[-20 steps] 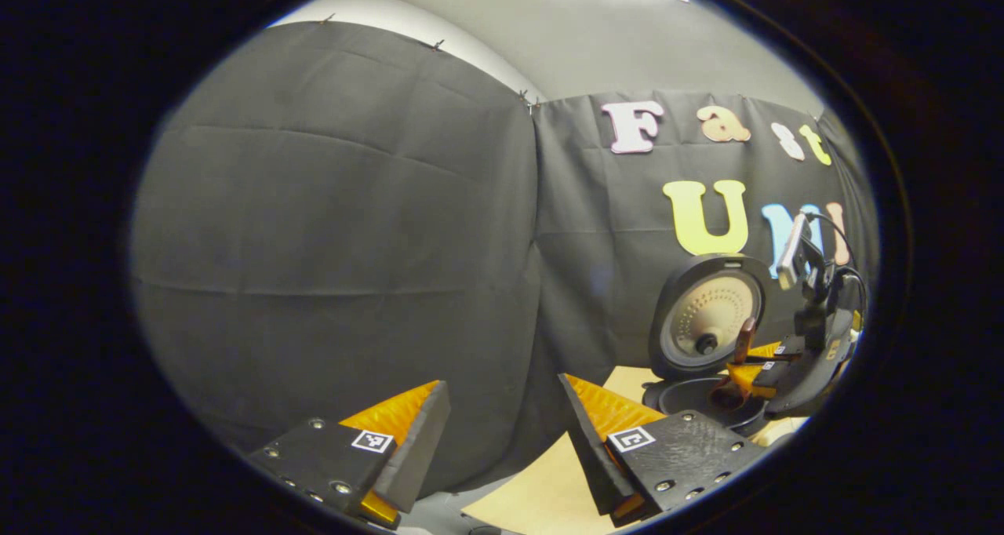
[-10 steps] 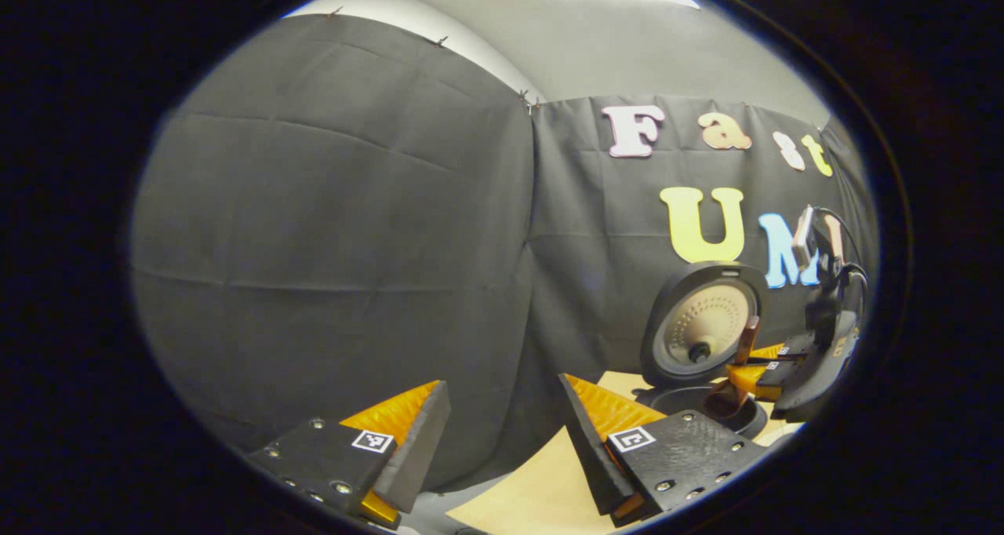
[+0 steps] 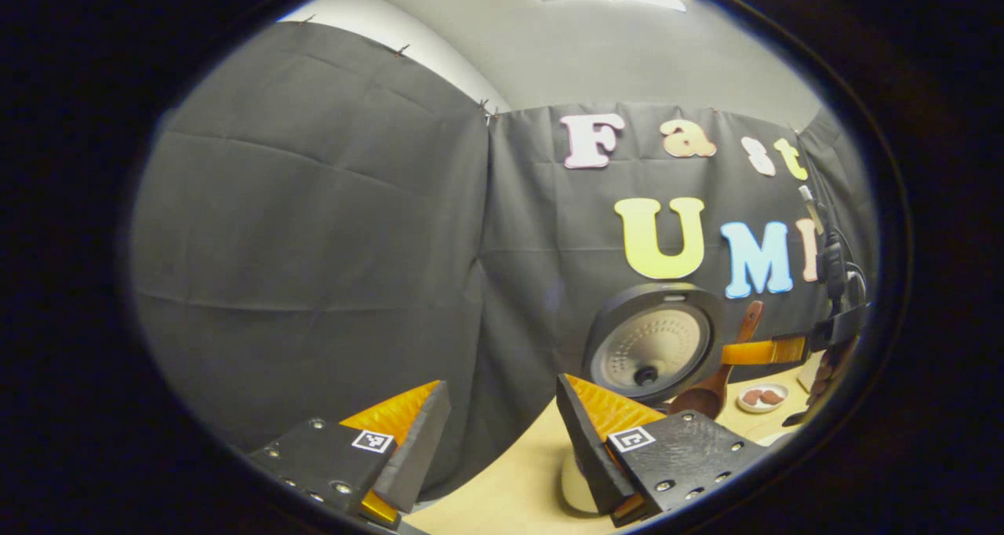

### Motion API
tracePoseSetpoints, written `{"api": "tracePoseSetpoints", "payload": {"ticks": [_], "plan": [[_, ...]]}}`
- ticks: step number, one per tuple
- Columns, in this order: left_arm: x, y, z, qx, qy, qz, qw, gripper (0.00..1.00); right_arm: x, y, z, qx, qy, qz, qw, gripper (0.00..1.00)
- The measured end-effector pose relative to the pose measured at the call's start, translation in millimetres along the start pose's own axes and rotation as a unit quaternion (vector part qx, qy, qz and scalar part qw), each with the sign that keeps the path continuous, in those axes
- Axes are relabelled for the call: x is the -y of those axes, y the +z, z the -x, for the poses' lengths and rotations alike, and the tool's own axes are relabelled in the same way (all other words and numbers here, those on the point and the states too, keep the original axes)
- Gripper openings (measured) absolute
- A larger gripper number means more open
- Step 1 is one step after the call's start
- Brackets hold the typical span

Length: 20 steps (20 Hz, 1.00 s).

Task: Close the left gripper, press the button to open the rice cooker; take a wooden spoon from the chopstick holder with the right hand, scoop a spoonful of rice and pour it into the rice cooker, then put the wooden spoon back into the chopstick holder.

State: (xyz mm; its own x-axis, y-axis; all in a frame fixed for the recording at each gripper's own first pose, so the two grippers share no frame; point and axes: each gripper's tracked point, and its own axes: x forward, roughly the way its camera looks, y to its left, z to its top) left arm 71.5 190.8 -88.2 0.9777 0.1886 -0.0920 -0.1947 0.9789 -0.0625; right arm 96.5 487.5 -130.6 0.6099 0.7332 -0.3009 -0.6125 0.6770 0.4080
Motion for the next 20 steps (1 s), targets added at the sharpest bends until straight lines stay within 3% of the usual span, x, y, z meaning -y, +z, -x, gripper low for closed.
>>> {"api": "tracePoseSetpoints", "payload": {"ticks": [2,7,9,10,20], "plan": [[26.2,6.2,-1.3,0.004,-0.016,-0.007,1.000,0.83,15.9,10.1,15.4,0.011,-0.005,-0.021,1.000,0.07],[88.1,24.5,-2.6,0.018,-0.061,-0.012,0.998,0.83,69.5,35.2,61.5,0.035,-0.036,-0.049,0.997,0.11],[109.9,26.2,-2.9,0.019,-0.077,-0.010,0.997,0.83,93.7,37.8,79.6,0.042,-0.057,-0.054,0.996,0.07],[120.4,27.4,-2.7,0.018,-0.084,-0.009,0.996,0.83,104.4,39.6,88.9,0.045,-0.067,-0.056,0.995,0.11],[200.8,32.3,-1.2,0.020,-0.133,-0.016,0.991,0.84,219.4,43.3,186.1,0.079,-0.176,-0.087,0.977,0.11]]}}
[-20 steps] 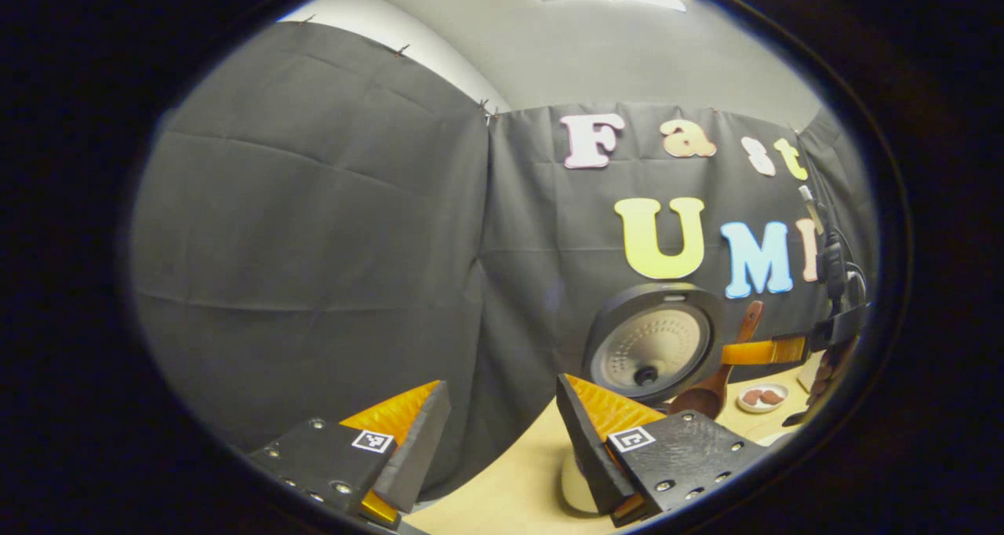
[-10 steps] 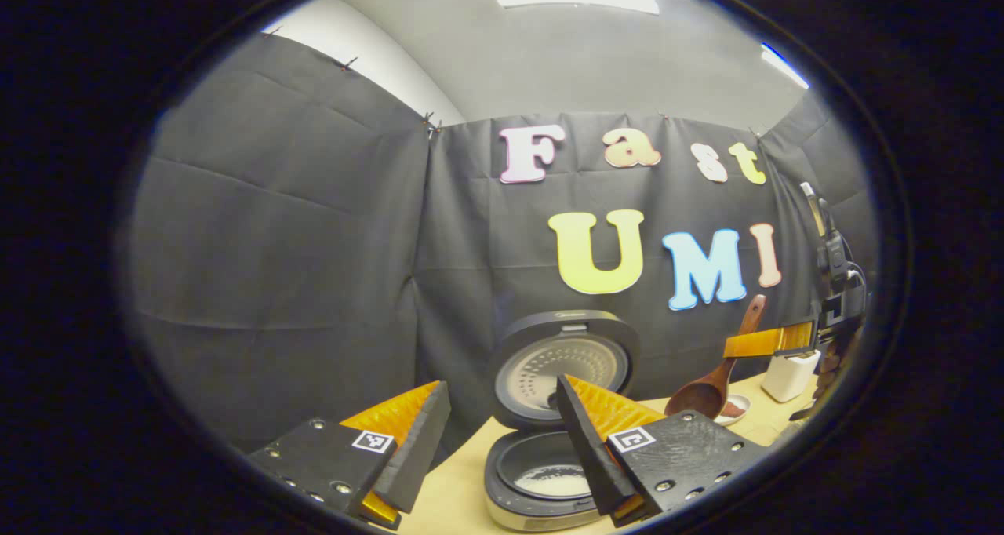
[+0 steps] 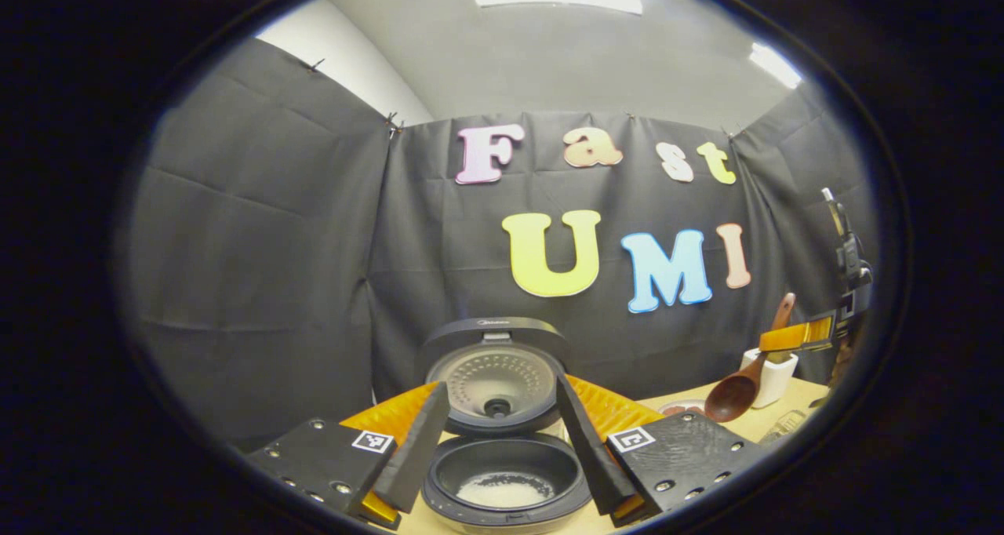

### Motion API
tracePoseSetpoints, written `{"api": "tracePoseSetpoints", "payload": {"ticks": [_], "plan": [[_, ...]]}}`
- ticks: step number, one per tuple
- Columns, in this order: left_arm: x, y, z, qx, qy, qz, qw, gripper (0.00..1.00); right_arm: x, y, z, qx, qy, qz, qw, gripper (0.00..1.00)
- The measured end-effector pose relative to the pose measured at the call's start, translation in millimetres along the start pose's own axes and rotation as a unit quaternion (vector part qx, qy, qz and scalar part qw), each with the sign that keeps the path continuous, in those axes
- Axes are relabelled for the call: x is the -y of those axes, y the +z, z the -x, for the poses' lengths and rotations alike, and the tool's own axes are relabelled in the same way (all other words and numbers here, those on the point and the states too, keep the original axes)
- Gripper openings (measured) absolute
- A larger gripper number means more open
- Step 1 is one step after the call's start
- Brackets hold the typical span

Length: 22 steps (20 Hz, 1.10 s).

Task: Close the left gripper, press the button to open the rice cooker; take a wooden spoon from the chopstick holder with the right hand, scoop a spoonful of rice and pour it into the rice cooker, then put the wooden spoon back into the chopstick holder.

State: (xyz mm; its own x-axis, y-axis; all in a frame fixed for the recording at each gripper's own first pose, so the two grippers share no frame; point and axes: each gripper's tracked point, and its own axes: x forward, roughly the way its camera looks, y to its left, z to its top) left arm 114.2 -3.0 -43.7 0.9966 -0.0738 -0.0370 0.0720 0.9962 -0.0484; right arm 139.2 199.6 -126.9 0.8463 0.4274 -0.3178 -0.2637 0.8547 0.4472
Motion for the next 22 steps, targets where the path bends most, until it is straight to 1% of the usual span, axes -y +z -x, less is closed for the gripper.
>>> {"api": "tracePoseSetpoints", "payload": {"ticks": [1,2,3,4,8,9,15,22], "plan": [[4.7,0.3,-0.9,0.000,-0.002,0.000,1.000,0.83,13.4,2.4,5.2,0.003,-0.010,-0.001,1.000,0.07],[9.7,-0.2,-2.1,0.001,-0.004,0.001,1.000,0.83,26.4,4.1,10.9,0.004,-0.021,-0.001,1.000,0.11],[14.5,-1.5,-3.5,0.000,-0.005,0.003,1.000,0.83,39.5,6.1,15.8,0.005,-0.031,-0.002,0.999,0.07],[17.5,-4.1,-4.0,-0.002,-0.005,0.005,1.000,0.83,51.0,6.9,20.2,0.006,-0.040,-0.003,0.999,0.11],[30.2,-9.5,-6.9,-0.010,-0.006,0.012,1.000,0.83,95.9,8.4,37.7,0.006,-0.077,-0.001,0.997,0.11],[32.9,-9.3,-7.0,-0.010,-0.006,0.012,1.000,0.83,102.9,14.7,35.3,0.006,-0.086,0.001,0.996,0.11],[49.5,-15.2,-9.9,-0.017,-0.008,0.012,1.000,0.83,153.1,-2.6,50.4,-0.007,-0.134,0.008,0.991,0.11],[64.4,-20.3,-11.3,-0.022,-0.012,0.009,1.000,0.83,190.4,-32.6,61.0,-0.039,-0.169,0.013,0.985,0.11]]}}
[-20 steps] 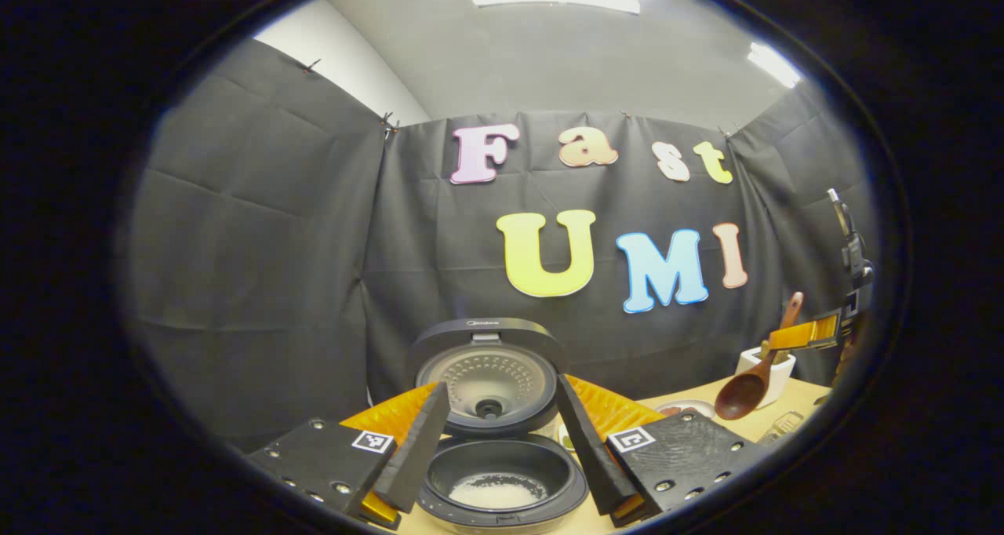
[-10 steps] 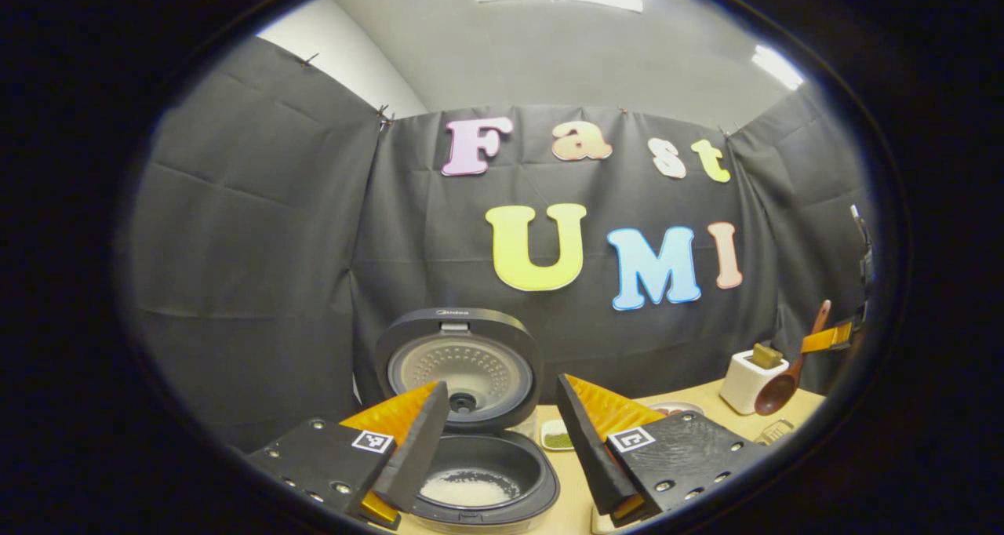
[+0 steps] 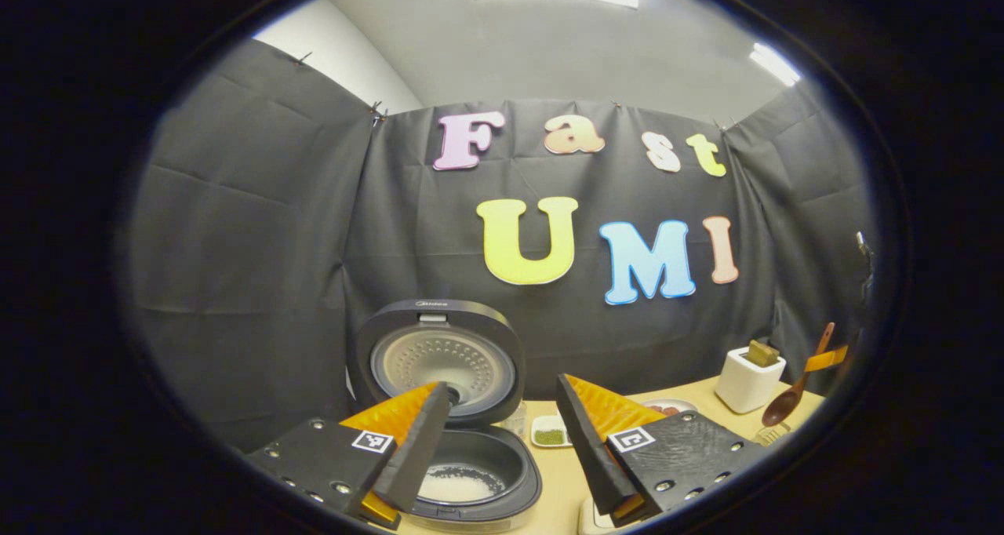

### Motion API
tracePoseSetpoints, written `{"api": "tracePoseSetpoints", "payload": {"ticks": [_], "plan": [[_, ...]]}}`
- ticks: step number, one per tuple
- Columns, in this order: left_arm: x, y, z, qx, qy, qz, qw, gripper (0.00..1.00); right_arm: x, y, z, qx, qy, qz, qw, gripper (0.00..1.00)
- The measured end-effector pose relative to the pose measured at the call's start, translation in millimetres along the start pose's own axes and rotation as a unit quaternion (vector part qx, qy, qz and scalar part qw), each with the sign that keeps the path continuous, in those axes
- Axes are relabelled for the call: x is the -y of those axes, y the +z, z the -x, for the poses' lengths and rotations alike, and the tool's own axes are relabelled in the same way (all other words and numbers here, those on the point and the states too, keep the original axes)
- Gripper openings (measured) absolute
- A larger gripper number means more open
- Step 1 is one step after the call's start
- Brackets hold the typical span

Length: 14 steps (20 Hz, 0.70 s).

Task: Close the left gripper, press the button to open the rice cooker; take a wooden spoon from the chopstick holder with the right hand, scoop a spoonful of rice and pour it into the rice cooker, then put the wooden spoon back into the chopstick holder.

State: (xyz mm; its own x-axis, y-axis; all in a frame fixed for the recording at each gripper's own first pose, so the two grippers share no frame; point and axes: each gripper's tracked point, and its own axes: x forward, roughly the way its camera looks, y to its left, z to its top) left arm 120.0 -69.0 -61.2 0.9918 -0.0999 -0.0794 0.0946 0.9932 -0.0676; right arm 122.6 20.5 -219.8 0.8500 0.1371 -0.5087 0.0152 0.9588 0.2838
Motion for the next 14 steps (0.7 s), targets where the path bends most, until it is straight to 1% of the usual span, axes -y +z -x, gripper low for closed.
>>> {"api": "tracePoseSetpoints", "payload": {"ticks": [1,2,6,7,8,10,11,14], "plan": [[0.9,-0.8,-0.5,-0.001,0.000,0.000,1.000,0.83,4.1,-3.7,-0.1,-0.004,-0.004,0.000,1.000,0.07],[0.9,-1.3,0.3,-0.002,0.000,-0.001,1.000,0.83,7.6,-8.6,-0.4,-0.009,-0.008,0.001,1.000,0.11],[3.1,-1.9,-0.6,-0.005,0.000,-0.002,1.000,0.84,19.5,-22.0,-0.4,-0.020,-0.019,-0.002,1.000,0.11],[2.3,-2.0,-0.4,-0.005,0.001,-0.004,1.000,0.84,21.6,-25.8,-0.6,-0.025,-0.022,-0.007,0.999,0.10],[2.3,-2.3,1.0,-0.005,0.001,-0.004,1.000,0.83,23.9,-32.3,-0.7,-0.031,-0.025,-0.011,0.999,0.07],[2.3,-3.3,0.4,-0.006,0.001,-0.002,1.000,0.84,26.6,-45.6,-1.5,-0.043,-0.030,-0.013,0.999,0.07],[2.2,-2.9,0.4,-0.006,0.001,-0.002,1.000,0.84,27.4,-51.6,-1.7,-0.049,-0.032,-0.014,0.998,0.11],[0.3,-4.0,0.6,-0.008,0.003,-0.004,1.000,0.83,29.8,-67.0,1.1,-0.064,-0.035,-0.024,0.997,0.11]]}}
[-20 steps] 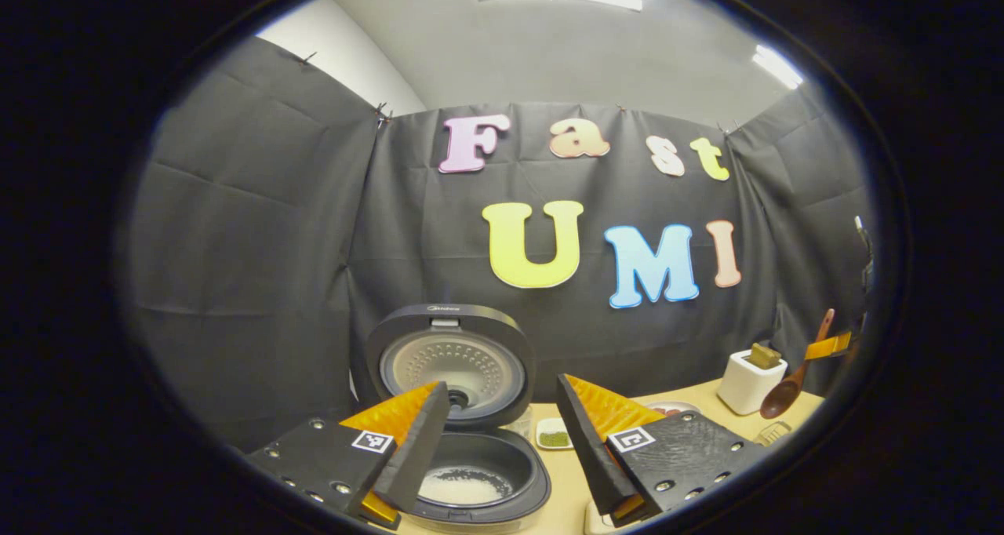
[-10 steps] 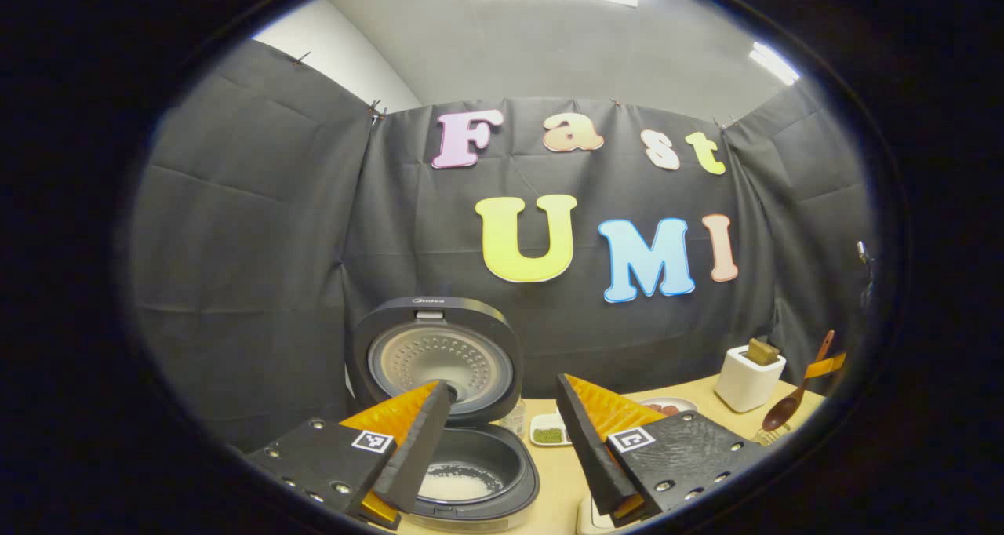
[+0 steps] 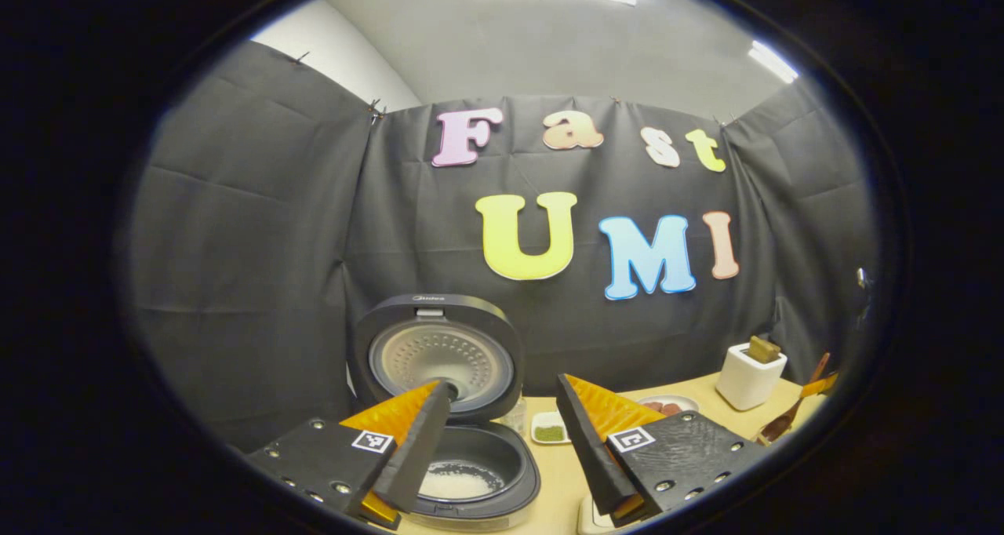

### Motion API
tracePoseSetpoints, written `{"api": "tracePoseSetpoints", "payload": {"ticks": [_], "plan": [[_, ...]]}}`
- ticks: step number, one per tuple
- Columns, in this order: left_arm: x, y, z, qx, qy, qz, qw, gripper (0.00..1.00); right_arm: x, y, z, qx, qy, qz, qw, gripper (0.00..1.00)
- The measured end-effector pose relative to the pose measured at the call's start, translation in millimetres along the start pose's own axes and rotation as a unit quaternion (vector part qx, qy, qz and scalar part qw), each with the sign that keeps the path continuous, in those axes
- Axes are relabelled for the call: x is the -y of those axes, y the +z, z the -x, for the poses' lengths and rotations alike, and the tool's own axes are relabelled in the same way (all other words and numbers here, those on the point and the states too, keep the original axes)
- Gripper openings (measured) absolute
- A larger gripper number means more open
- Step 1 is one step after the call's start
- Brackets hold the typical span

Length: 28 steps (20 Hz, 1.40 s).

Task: Close the left gripper, press the button to open the rice cooker; take a wooden spoon from the chopstick holder with the right hand, scoop a spoonful of rice and pour it into the rice cooker, then put the wooden spoon back into the chopstick holder.

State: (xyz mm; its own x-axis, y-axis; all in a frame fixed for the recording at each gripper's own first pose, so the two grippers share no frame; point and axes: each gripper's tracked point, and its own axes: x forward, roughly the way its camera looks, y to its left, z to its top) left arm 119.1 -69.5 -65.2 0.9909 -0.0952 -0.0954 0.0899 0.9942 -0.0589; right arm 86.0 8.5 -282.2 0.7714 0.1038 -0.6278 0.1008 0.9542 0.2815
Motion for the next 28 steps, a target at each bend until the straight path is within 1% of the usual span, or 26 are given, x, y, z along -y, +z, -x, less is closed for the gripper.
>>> {"api": "tracePoseSetpoints", "payload": {"ticks": [7,8,9,10,11,13,14,15,16,18,24,28], "plan": [[-9.7,3.3,0.1,0.001,0.007,0.000,1.000,0.84,4.5,-16.9,-6.1,-0.022,-0.010,-0.024,0.999,0.12],[-11.2,3.3,0.3,0.001,0.008,0.001,1.000,0.84,4.5,-19.5,-7.2,-0.025,-0.009,-0.028,0.999,0.10],[-12.6,4.0,-0.5,0.001,0.009,0.003,1.000,0.83,5.9,-21.5,-6.6,-0.030,-0.010,-0.029,0.999,0.14],[-13.3,4.8,-0.5,0.002,0.010,0.003,1.000,0.83,4.9,-24.4,-5.4,-0.034,-0.007,-0.032,0.999,0.12],[-14.3,5.6,-2.4,0.002,0.010,0.002,1.000,0.83,4.4,-26.9,-6.8,-0.037,-0.007,-0.032,0.999,0.17],[-15.7,6.8,-6.1,-0.001,0.010,0.000,1.000,0.84,-0.1,-16.4,2.6,-0.023,0.000,-0.031,0.999,0.20],[-17.0,9.7,-7.9,-0.001,0.011,-0.001,1.000,0.83,0.3,-12.8,4.7,-0.017,-0.002,-0.024,1.000,0.33],[-17.9,13.7,-9.9,0.001,0.010,-0.002,1.000,0.83,1.0,-5.9,8.0,-0.008,-0.006,-0.014,1.000,0.54],[-18.1,18.3,-12.7,0.004,0.010,-0.002,1.000,0.83,2.5,2.2,12.2,0.004,-0.012,-0.003,1.000,0.66],[-22.8,27.9,-19.7,0.008,0.011,-0.005,1.000,0.83,7.3,19.3,23.2,0.027,-0.027,0.018,0.999,0.98],[-47.9,55.4,-55.0,0.009,0.018,-0.012,1.000,0.83,12.2,76.7,65.9,0.116,-0.065,0.077,0.988,0.98],[-71.2,77.6,-91.5,0.007,0.025,-0.013,1.000,0.83,6.5,98.4,85.7,0.153,-0.079,0.092,0.981,0.98]]}}
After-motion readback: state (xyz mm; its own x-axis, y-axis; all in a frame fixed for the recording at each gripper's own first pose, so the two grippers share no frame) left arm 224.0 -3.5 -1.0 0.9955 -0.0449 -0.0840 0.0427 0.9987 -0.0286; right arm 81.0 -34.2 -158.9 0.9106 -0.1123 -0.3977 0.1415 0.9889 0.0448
